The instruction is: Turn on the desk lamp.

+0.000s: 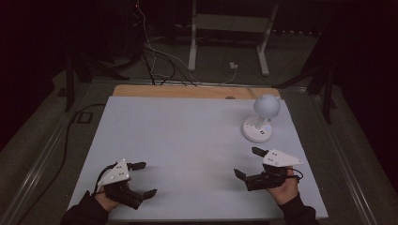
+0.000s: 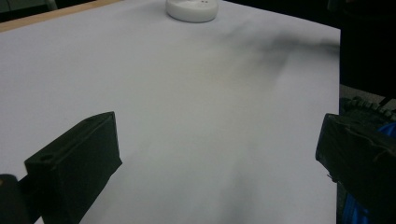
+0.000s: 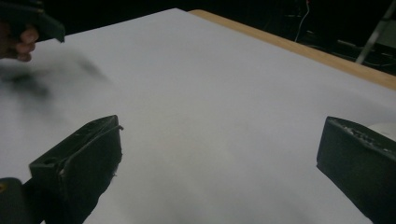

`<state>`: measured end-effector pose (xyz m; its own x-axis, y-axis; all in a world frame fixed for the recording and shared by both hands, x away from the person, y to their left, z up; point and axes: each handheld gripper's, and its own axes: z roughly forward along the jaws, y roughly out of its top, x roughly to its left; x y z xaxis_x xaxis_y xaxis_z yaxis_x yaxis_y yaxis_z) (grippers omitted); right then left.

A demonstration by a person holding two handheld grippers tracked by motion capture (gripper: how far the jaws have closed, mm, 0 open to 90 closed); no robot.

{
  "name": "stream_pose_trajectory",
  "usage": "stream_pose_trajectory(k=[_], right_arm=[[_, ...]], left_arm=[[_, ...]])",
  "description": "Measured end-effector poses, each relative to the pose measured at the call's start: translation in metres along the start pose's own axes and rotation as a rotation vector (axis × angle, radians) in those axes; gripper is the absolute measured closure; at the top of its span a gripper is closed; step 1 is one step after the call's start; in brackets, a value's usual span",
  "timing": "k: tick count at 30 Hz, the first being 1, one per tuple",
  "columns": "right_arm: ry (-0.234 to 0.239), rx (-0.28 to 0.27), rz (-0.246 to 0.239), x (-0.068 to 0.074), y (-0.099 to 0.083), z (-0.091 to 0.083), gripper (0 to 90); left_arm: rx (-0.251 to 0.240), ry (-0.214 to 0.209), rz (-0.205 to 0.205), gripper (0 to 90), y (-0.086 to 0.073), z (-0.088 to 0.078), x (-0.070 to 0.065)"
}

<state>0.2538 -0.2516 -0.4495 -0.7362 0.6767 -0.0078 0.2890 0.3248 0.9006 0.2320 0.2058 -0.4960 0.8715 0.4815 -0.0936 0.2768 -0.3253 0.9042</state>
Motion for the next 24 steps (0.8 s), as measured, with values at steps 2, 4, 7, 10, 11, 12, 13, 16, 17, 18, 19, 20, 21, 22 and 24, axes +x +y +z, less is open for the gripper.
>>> stream_pose_trajectory(k=[2,4,7,10,11,12,13,16,17,18,19,20,21,22,24], right_arm=[[-0.016,-0.005,0.004,-0.002,0.003,0.001,0.0],[-0.025,-0.005,0.004,-0.003,0.005,0.002,0.0],[-0.05,-0.01,0.012,-0.008,0.01,0.005,0.0],[-0.066,-0.014,0.013,-0.011,0.013,0.008,0.0],[-0.069,-0.014,0.014,-0.012,0.014,0.009,0.0],[-0.069,-0.014,0.014,-0.012,0.014,0.009,0.0],[-0.079,-0.013,0.015,-0.013,0.015,0.01,0.0],[-0.092,-0.015,0.024,-0.016,0.018,0.012,0.1],[-0.096,-0.017,0.024,-0.018,0.019,0.013,0.0],[-0.11,-0.016,0.024,-0.021,0.02,0.015,0.0],[-0.114,-0.017,0.03,-0.022,0.02,0.015,0.0],[-0.114,-0.015,0.034,-0.024,0.021,0.016,0.0],[-0.12,-0.015,0.036,-0.025,0.021,0.017,0.0],[-0.12,-0.015,0.036,-0.025,0.021,0.017,0.0],[-0.124,-0.012,0.053,-0.029,0.022,0.019,0.0]], left_arm=[[0.001,0.001,0.001,0.3,0.0,0.0,0.0],[0.001,0.0,0.001,0.3,0.0,0.0,0.0],[-0.002,-0.001,-0.002,0.3,0.0,0.0,0.0],[0.002,-0.001,0.003,0.3,0.0,0.0,0.0],[-0.001,-0.002,0.003,0.3,0.0,0.0,0.0],[0.0,-0.001,0.001,0.3,0.0,0.0,0.0],[0.001,-0.001,0.001,0.3,0.0,0.0,0.0],[0.001,-0.001,0.002,0.3,0.0,0.0,0.0],[-0.001,-0.002,0.0,0.3,0.0,0.0,0.0],[0.0,-0.001,0.0,0.3,0.0,0.0,0.0],[0.001,0.0,0.0,0.3,0.0,0.0,0.0],[0.002,-0.001,0.003,0.3,0.0,0.0,0.0],[0.002,-0.001,0.003,0.3,0.0,0.0,0.0],[0.002,-0.001,0.003,0.3,0.0,0.0,0.0],[0.001,-0.003,0.0,0.3,0.0,0.0,0.0]])
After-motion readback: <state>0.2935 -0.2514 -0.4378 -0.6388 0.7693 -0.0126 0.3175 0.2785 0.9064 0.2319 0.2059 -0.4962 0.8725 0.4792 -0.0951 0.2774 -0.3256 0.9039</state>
